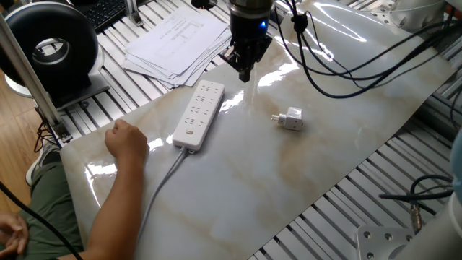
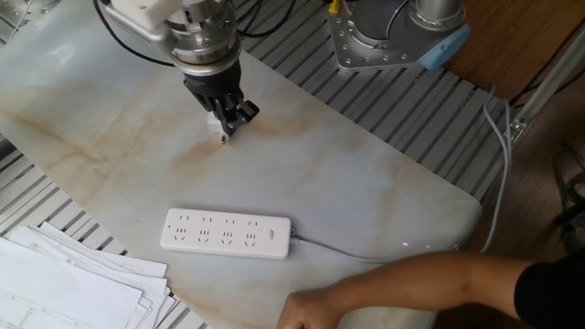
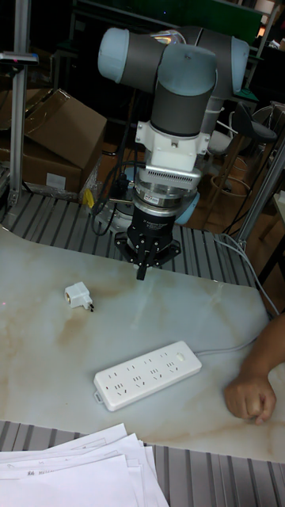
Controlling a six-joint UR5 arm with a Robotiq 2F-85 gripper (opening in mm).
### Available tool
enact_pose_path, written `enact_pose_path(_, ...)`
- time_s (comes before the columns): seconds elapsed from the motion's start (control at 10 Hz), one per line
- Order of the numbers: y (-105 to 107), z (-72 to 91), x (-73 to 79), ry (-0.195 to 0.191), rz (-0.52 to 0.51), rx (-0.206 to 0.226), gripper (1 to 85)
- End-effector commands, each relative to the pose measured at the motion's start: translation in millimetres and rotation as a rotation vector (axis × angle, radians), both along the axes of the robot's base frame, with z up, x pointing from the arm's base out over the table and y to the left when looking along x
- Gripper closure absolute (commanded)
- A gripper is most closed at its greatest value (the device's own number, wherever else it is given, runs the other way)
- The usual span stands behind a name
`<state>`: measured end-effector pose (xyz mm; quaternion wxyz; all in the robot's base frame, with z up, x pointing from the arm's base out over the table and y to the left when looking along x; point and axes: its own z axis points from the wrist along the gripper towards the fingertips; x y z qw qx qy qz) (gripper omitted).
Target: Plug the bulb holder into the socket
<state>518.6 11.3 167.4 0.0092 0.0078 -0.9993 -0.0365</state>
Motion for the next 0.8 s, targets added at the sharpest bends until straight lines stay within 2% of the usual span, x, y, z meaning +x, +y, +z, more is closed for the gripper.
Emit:
enact_pose_path(0.0,-4.9,-19.2,-3.5,-0.050,0.032,0.029,84.3)
enact_pose_path(0.2,1.2,-28.4,-4.4,-0.073,0.035,0.072,84.3)
enact_pose_path(0.4,-2.8,-36.9,-2.0,-0.100,0.065,0.067,84.3)
enact_pose_path(0.7,-11.2,-41.2,0.2,-0.112,0.082,0.037,84.3)
